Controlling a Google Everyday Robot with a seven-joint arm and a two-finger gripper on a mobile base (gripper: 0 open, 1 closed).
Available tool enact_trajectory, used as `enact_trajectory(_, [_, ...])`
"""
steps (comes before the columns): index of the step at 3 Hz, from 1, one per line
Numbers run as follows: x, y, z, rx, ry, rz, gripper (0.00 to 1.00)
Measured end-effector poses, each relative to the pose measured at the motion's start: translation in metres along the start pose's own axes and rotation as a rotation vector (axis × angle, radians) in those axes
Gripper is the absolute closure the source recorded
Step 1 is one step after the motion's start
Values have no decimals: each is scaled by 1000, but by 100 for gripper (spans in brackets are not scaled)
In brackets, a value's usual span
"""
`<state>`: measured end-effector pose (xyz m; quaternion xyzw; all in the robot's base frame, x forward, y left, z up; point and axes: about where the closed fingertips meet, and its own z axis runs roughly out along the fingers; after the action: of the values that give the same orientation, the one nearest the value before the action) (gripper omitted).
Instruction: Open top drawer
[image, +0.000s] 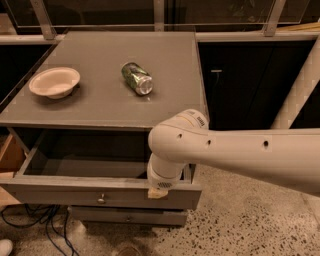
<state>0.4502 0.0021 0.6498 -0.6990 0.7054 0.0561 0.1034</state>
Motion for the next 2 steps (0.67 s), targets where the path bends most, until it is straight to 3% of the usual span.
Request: enact_trajectory(2, [0,18,-4,4,-13,8,100])
